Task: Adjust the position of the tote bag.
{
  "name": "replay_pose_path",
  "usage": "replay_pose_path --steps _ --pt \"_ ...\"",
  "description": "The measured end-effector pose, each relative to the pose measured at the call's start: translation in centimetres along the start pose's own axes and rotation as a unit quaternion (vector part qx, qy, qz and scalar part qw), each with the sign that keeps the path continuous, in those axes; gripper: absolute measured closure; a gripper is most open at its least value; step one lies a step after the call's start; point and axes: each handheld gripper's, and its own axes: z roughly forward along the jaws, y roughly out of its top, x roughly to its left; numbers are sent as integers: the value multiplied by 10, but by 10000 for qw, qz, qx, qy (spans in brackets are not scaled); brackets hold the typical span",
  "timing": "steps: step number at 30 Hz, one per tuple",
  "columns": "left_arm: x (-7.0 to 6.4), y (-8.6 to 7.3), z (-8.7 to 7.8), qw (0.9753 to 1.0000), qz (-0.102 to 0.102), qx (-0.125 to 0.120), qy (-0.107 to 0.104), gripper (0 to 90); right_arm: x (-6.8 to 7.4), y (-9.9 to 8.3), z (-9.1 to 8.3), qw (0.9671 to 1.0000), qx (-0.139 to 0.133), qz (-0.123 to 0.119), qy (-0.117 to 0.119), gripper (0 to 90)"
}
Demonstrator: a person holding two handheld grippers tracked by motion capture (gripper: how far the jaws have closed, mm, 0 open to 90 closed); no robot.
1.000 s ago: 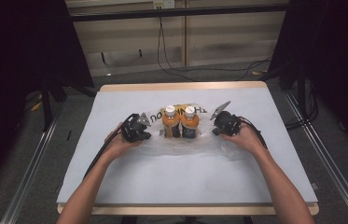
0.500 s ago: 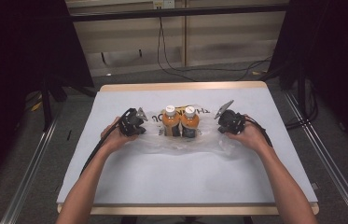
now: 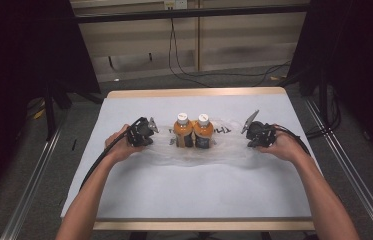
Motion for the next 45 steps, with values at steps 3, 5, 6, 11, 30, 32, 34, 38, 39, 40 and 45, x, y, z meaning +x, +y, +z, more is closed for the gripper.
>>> replay_pose_path --steps 3,5,6,11,30,32,34,38,39,40,45 --pt "2 0 0 10000 -69 -23 -22 900 -4 -3 1 10000 -3 44 -61 900" --pt "4 -1 0 10000 -62 -30 -30 900 -4 -4 1 9998 42 134 -110 900" --pt "4 -1 0 10000 -36 -32 -15 900 -4 -4 1 9999 44 109 -117 900" --pt "3 -2 0 9999 -78 -54 -81 900 -7 -6 2 9993 -9 -94 -369 900" --pt "9 -11 -1 9988 -372 -277 -129 900 -3 -20 0 9986 -250 -12 -475 900" --pt "9 -16 -2 9970 -569 -456 -248 900 -2 -19 -1 9986 -296 92 -436 900" --pt "9 -21 -2 9947 -753 -619 -335 900 -2 -19 0 9983 -402 97 -422 900" --pt "7 -24 -6 9921 -807 -856 -429 900 -1 -19 -2 9974 -587 219 -356 900" --pt "6 -26 -8 9906 -839 -972 -467 900 -2 -20 -3 9968 -690 269 -313 900" --pt "6 -26 -8 9906 -839 -972 -467 900 -2 -20 -4 9963 -740 307 -305 900" --pt "4 -33 -16 9826 -1079 -1434 -487 900 -3 -24 -12 9921 -1145 477 -193 900"
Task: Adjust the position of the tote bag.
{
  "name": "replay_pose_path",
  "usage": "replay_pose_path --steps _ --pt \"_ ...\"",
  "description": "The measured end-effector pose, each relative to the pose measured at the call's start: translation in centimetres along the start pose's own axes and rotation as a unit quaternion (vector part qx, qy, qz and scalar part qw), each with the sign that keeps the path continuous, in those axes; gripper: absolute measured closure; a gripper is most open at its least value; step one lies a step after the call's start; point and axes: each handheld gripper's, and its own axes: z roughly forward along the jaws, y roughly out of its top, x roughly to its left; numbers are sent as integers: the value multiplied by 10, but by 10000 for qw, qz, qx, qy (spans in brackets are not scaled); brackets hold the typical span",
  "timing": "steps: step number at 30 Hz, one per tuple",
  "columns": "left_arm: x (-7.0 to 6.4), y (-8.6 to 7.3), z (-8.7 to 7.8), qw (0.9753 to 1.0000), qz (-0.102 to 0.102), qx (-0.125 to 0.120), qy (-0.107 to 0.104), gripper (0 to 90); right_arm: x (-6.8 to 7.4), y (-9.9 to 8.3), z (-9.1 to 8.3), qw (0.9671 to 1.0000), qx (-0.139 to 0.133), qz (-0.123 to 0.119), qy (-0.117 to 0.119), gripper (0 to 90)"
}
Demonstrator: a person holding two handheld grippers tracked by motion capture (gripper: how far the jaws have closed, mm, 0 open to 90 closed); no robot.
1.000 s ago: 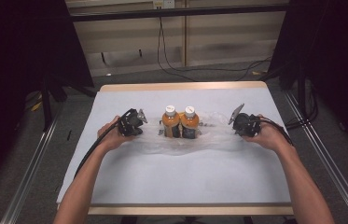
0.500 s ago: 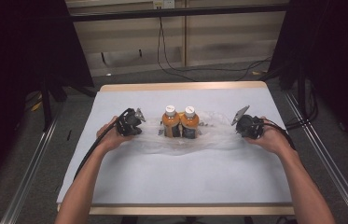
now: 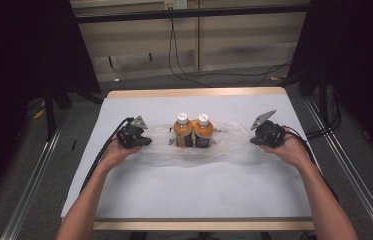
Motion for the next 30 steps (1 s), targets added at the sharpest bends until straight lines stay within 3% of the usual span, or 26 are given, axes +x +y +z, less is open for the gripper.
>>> replay_pose_path --steps 3,4,5,7,8,10,14,15,20,23,28,30 --pt "-1 1 -7 9997 -1 -234 -80 900 -2 2 -11 9989 -407 178 159 900" --pt "-1 2 -10 9997 47 -226 -119 900 -2 2 -11 9989 -407 178 159 900" --pt "-5 3 -12 9989 -36 -457 -123 900 -3 3 -15 9971 -656 306 239 900" --pt "-8 4 -14 9981 -127 -575 -156 900 -4 3 -16 9966 -725 288 262 900" --pt "-9 4 -16 9982 -55 -583 -142 900 -3 4 -18 9958 -804 350 263 900" --pt "-13 4 -21 9954 -147 -929 -206 900 -2 5 -20 9933 -1011 422 357 900" --pt "-19 4 -25 9941 -122 -1057 -225 900 0 7 -20 9913 -1167 448 402 900" --pt "-22 4 -27 9939 -79 -1071 -268 900 1 8 -20 9893 -1277 471 522 900" --pt "-29 7 -34 9925 -39 -1183 -290 900 3 16 -26 9851 -1521 520 617 900" --pt "-37 11 -38 9900 45 -1348 -407 900 4 22 -28 9832 -1620 485 688 900" --pt "-52 21 -33 9882 146 -1415 -569 900 9 39 -31 9790 -1807 443 836 900" --pt "-56 24 -29 9872 168 -1443 -655 900 11 45 -29 9791 -1802 409 851 900"
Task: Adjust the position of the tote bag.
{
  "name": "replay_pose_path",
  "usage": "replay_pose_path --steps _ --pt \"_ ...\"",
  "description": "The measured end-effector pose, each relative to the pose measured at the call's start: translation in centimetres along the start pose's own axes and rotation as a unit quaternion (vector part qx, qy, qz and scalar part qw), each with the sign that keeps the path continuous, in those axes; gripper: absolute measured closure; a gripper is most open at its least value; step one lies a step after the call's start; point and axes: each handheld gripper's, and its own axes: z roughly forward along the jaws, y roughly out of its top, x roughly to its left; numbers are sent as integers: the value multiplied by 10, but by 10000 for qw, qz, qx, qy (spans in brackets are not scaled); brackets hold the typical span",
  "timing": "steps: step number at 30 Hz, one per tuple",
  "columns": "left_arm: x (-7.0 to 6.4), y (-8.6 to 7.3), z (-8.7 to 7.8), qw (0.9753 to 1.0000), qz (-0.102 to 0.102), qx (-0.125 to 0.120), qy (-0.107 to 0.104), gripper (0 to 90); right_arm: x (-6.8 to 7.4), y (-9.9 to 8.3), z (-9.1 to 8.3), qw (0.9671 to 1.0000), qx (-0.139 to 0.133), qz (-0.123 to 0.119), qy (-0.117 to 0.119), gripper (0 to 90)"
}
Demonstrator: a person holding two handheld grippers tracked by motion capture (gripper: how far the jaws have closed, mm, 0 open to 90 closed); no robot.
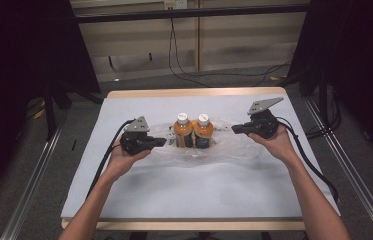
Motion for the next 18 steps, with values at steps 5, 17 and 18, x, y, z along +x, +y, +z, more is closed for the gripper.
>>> replay_pose_path --steps 5,17,18 --pt "-12 8 14 9998 80 2 -188 900 5 14 11 9999 -62 -32 126 900" --pt "-29 22 47 9993 51 -74 -373 900 5 25 34 9996 178 -99 179 900" --pt "-29 22 47 9993 51 -74 -373 900 5 25 34 9996 178 -99 179 900"
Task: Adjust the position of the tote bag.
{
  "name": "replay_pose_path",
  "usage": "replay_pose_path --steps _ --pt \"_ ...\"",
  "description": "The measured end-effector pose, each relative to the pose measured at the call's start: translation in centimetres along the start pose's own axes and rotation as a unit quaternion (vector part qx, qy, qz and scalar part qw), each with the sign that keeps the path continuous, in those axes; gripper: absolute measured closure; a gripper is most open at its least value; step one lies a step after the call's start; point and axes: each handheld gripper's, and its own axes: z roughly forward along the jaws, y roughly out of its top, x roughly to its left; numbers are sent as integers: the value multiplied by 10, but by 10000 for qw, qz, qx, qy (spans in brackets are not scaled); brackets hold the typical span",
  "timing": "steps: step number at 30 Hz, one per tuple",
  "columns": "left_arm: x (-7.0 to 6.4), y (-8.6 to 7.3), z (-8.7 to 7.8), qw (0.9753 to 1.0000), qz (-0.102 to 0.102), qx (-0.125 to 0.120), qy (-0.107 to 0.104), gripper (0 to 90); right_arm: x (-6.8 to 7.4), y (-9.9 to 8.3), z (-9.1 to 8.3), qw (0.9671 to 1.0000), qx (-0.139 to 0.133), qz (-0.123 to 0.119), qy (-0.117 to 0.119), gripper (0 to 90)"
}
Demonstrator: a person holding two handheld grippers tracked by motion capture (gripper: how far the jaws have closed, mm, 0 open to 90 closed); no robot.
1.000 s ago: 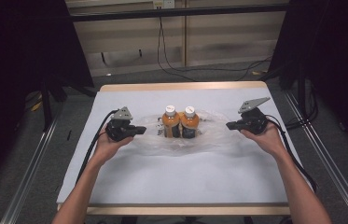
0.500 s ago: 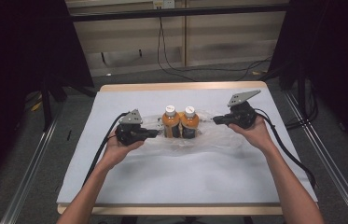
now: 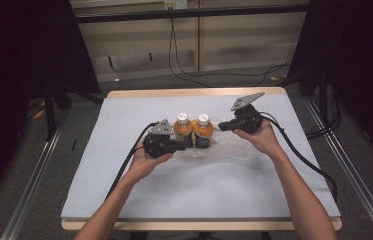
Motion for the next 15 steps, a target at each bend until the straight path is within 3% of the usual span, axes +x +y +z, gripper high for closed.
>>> replay_pose_path --steps 6,9,13,14,15 --pt "-3 0 18 9997 57 202 -96 900 -6 -6 22 9996 263 86 73 900" --pt "-4 -2 29 9996 95 256 -28 900 -6 -7 32 9993 337 61 117 900" --pt "-4 0 31 9992 152 365 70 900 -4 -9 40 9990 394 42 203 900" --pt "-2 -1 33 9993 60 366 47 900 -3 -9 42 9988 433 40 231 900" --pt "1 -4 35 9990 -40 414 152 900 -2 -11 47 9984 511 23 228 900"
